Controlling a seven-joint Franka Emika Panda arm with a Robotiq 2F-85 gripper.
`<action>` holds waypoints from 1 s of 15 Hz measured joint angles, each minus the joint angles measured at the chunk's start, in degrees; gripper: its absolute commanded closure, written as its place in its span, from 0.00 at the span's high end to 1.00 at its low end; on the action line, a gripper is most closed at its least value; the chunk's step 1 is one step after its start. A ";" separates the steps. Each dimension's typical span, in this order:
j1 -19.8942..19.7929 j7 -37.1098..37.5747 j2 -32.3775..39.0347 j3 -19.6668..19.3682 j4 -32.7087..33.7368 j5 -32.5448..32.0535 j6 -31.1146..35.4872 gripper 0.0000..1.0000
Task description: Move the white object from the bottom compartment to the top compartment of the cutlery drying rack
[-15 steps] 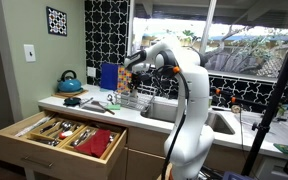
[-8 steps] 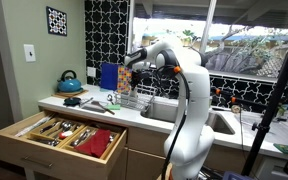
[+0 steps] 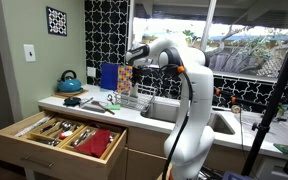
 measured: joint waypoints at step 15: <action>0.67 -6.37 -0.23 2.09 0.18 2.52 3.81 0.05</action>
